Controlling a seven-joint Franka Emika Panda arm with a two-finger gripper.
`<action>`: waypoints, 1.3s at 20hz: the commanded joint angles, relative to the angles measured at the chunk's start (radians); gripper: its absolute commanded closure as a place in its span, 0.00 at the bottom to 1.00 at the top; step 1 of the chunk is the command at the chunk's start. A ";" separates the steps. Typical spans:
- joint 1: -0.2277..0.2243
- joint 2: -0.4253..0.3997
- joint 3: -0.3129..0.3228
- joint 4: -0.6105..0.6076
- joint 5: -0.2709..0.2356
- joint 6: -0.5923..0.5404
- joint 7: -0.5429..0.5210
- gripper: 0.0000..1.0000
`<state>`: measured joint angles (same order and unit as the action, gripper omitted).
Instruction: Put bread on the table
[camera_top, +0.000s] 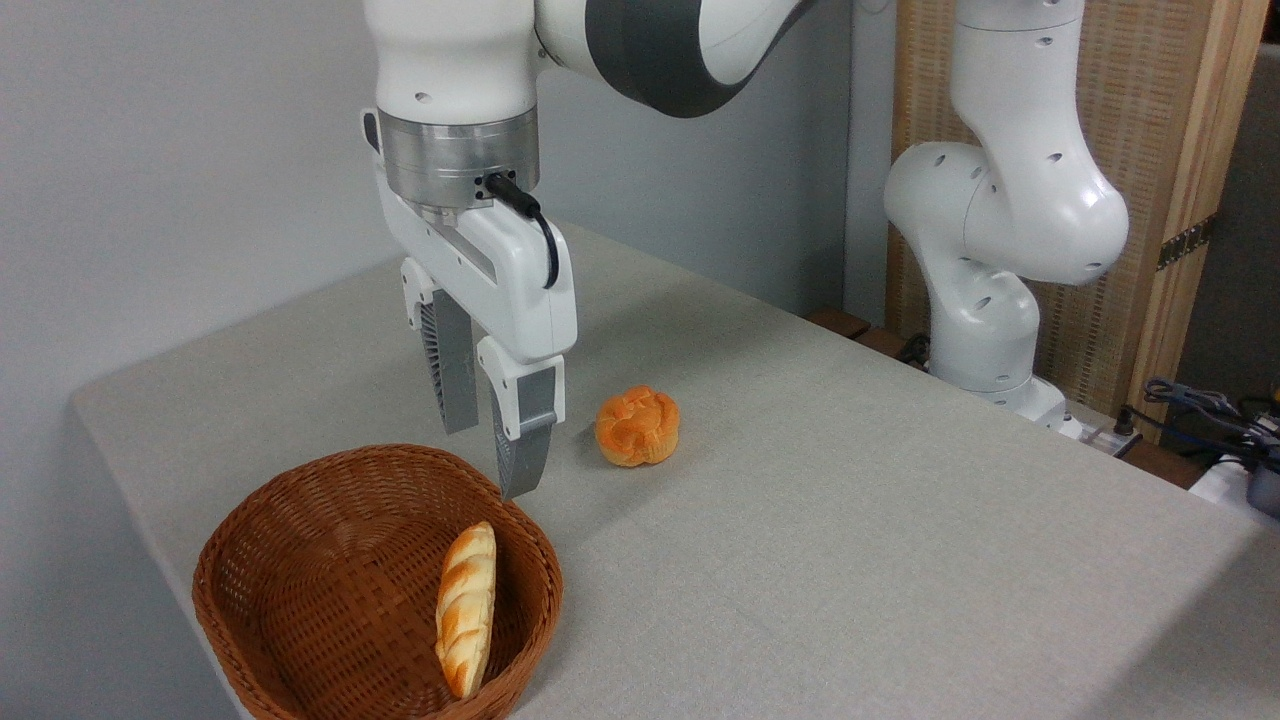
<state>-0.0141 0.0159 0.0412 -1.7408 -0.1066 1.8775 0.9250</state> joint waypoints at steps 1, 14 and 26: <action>-0.004 -0.005 0.008 0.003 -0.007 0.006 -0.008 0.00; -0.004 -0.005 0.006 0.001 -0.007 0.006 -0.009 0.00; -0.004 0.007 0.006 0.001 -0.004 0.012 -0.230 0.01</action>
<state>-0.0141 0.0210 0.0417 -1.7410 -0.1067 1.8775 0.8325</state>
